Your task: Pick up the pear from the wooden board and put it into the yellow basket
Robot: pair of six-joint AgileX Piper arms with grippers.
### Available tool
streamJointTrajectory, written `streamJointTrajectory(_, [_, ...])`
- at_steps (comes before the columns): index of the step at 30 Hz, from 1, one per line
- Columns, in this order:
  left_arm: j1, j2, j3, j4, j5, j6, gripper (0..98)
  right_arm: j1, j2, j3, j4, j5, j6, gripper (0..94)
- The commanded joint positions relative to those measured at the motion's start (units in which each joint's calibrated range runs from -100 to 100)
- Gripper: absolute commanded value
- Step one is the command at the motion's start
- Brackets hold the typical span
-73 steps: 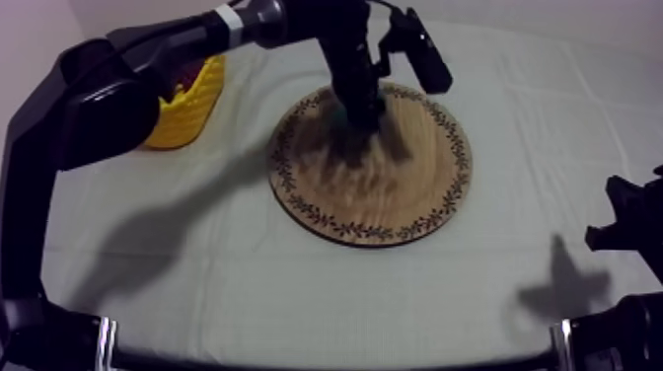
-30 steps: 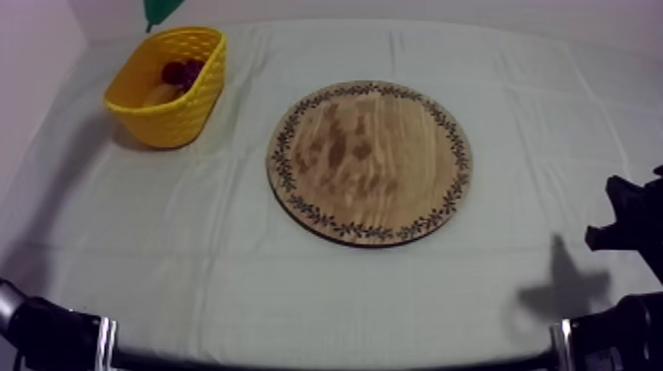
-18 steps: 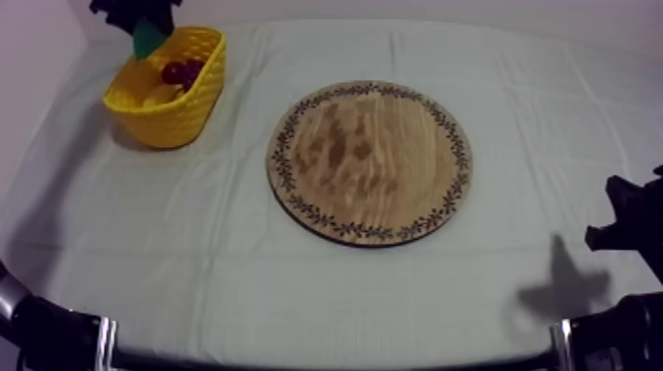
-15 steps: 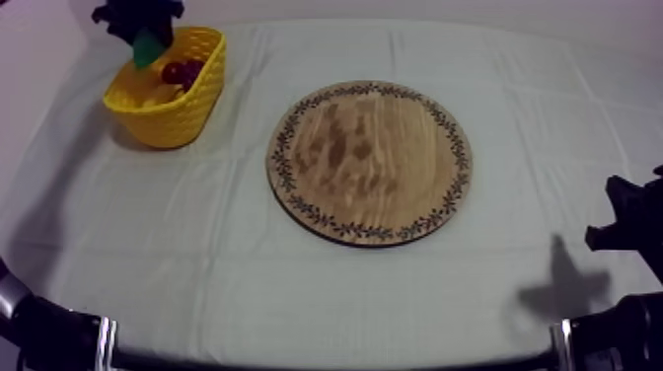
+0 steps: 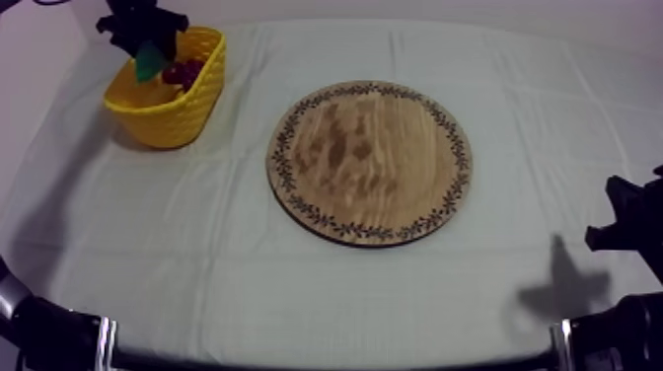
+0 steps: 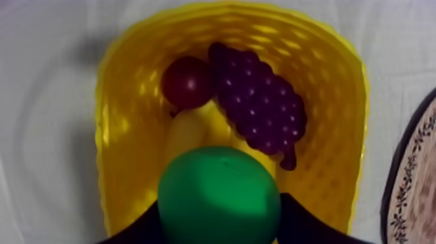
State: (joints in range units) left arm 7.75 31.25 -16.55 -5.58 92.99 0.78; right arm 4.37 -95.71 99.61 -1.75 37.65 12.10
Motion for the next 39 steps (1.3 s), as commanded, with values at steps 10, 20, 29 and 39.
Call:
streamJointTrajectory(10, [-1.0, -3.1, 1.5, -0.83, -5.2, 0.8, 93.4, 0.0, 0.0, 0.1, 0.0, 0.0, 0.0, 0.3])
streamJointTrajectory(20, [-2.0, -12.7, 4.8, -0.67, -11.5, 1.0, 66.3, 0.0, 0.0, 0.1, 0.0, 0.0, 0.0, 0.3])
streamJointTrajectory(29, [-4.8, -33.5, 19.9, -0.83, -28.5, -3.4, 6.9, 0.0, 0.0, 0.1, 0.0, 0.0, 0.0, 0.3])
streamJointTrajectory(39, [-8.4, -59.9, 44.3, 1.03, -45.8, -1.9, 0.2, 0.0, 0.0, 0.1, 0.0, 0.0, 0.0, 0.3])
